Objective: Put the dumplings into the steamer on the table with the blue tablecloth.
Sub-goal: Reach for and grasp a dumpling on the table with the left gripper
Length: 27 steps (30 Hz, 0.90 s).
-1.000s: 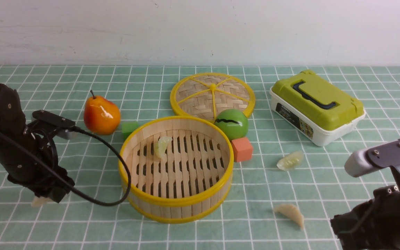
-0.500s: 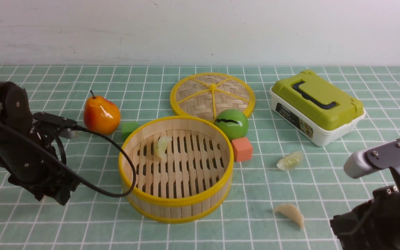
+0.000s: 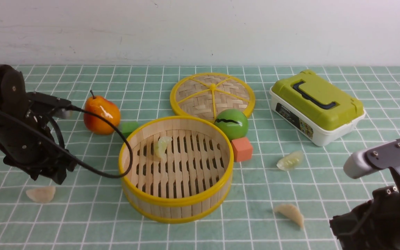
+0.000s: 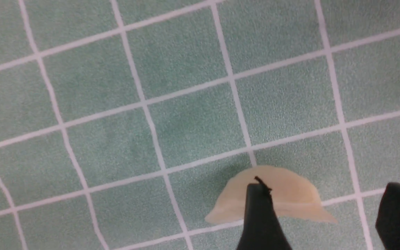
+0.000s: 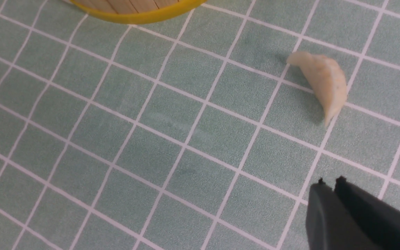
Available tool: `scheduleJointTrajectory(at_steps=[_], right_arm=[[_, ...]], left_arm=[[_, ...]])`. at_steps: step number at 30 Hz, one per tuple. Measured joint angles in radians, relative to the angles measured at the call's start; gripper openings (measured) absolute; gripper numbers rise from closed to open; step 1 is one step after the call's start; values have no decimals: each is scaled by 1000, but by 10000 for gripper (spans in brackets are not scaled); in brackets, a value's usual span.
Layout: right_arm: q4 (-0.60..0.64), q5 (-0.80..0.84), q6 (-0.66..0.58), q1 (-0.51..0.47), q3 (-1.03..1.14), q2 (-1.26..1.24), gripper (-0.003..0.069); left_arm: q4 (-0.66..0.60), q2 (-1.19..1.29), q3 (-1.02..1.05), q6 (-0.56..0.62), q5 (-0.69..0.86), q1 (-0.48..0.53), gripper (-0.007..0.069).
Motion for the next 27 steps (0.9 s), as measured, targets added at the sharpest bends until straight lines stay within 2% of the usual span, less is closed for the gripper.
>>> scheduleJointTrajectory(at_steps=[4,7,9,11,14,17,20,23,27], right_arm=[[3,0,-1,0,0,0,41],[3,1,-2,0,0,0,42],[3,5,-2,0,0,0,43],[7,12,-2,0,0,0,46],[7,15,-2,0,0,0,50],[11,16,-2,0,0,0,53],[24,16,-6,0,0,0,57],[36,16,-24,0,0,0,62],[47,16,-38,0,0,0,65]], left_arm=[[11,51,0,10,26,0,429],[21,64,-4,-55,38,0,409],[21,69,-6,-145,37,0,390],[20,71,-11,-331,30,1,353],[19,71,-14,-525,28,1,332],[-1,72,-37,-648,64,1,331],[-43,70,-72,-677,131,1,331],[-90,50,-107,-620,185,0,332],[-83,8,-120,-575,210,0,332]])
